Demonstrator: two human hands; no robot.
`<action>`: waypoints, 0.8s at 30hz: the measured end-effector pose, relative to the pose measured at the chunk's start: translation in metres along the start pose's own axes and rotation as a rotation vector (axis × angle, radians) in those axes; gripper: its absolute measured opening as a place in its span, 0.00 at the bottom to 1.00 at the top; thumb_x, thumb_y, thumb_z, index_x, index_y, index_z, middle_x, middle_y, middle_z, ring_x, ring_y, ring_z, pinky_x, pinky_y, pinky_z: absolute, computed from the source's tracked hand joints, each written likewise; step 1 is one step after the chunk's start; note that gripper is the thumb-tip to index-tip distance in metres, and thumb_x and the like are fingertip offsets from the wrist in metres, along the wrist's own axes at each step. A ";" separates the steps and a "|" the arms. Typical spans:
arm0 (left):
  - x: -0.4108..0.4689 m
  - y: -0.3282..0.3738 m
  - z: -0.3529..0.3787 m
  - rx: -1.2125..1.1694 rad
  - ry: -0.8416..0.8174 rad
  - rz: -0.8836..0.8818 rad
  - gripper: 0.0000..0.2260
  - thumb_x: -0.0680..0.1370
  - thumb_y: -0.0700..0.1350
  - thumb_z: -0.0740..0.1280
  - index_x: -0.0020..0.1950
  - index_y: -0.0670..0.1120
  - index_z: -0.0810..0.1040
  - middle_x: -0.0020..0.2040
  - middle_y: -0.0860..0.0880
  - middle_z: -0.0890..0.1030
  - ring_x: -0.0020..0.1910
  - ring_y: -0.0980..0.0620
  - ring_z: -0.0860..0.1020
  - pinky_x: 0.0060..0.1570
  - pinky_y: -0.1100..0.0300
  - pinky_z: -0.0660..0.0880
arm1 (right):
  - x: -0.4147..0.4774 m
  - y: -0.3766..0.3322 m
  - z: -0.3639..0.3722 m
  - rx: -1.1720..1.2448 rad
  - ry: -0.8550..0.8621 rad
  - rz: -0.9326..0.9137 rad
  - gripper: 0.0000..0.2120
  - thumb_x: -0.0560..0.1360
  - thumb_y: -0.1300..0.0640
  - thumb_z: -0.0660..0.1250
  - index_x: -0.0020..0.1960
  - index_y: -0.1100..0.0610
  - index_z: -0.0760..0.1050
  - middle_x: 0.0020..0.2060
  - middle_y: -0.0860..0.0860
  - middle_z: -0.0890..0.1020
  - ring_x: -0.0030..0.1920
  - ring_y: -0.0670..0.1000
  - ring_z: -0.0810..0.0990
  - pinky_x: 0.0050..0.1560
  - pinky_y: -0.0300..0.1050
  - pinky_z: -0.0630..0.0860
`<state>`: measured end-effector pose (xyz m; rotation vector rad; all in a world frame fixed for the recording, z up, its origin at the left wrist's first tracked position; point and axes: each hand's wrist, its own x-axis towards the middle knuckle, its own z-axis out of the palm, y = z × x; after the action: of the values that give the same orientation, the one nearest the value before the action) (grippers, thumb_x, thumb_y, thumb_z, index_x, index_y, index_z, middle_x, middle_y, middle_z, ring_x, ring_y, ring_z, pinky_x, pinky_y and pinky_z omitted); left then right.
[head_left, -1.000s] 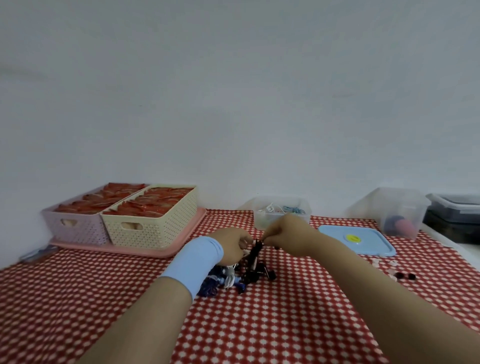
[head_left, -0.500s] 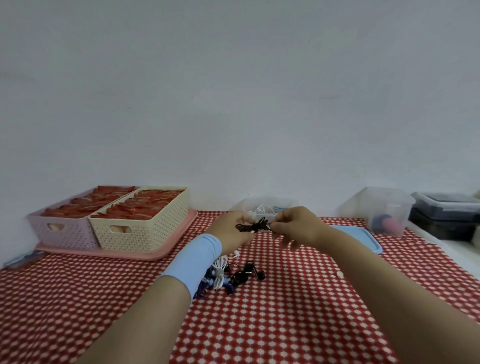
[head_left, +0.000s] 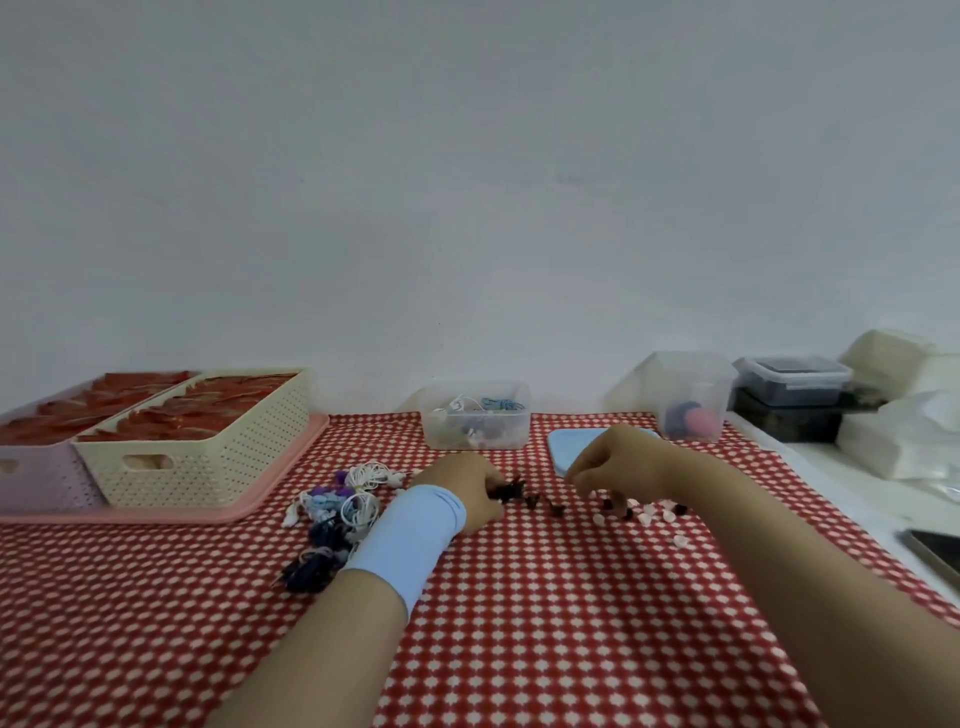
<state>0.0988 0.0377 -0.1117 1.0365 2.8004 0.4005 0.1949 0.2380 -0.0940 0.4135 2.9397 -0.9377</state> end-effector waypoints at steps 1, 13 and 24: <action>0.000 -0.001 0.000 0.017 -0.035 -0.016 0.17 0.76 0.51 0.69 0.65 0.54 0.79 0.64 0.51 0.79 0.58 0.50 0.78 0.60 0.55 0.75 | 0.001 0.004 -0.001 -0.030 0.029 -0.008 0.07 0.76 0.58 0.72 0.48 0.48 0.86 0.44 0.44 0.87 0.33 0.45 0.83 0.36 0.39 0.78; 0.009 0.028 0.020 0.021 0.098 0.244 0.12 0.77 0.51 0.70 0.60 0.59 0.82 0.64 0.54 0.77 0.63 0.53 0.73 0.64 0.55 0.71 | 0.006 0.026 0.015 -0.244 0.148 0.091 0.04 0.70 0.53 0.78 0.45 0.48 0.88 0.41 0.44 0.87 0.43 0.45 0.84 0.51 0.43 0.82; 0.007 0.022 0.034 -0.660 0.249 0.178 0.09 0.81 0.46 0.64 0.60 0.53 0.79 0.45 0.58 0.84 0.46 0.66 0.79 0.54 0.64 0.72 | -0.004 0.019 0.027 0.307 0.343 -0.065 0.01 0.76 0.56 0.73 0.46 0.52 0.83 0.38 0.50 0.86 0.28 0.42 0.78 0.32 0.37 0.74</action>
<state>0.1140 0.0653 -0.1379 1.1121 2.4474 1.4370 0.2019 0.2363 -0.1264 0.5412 3.1242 -1.4735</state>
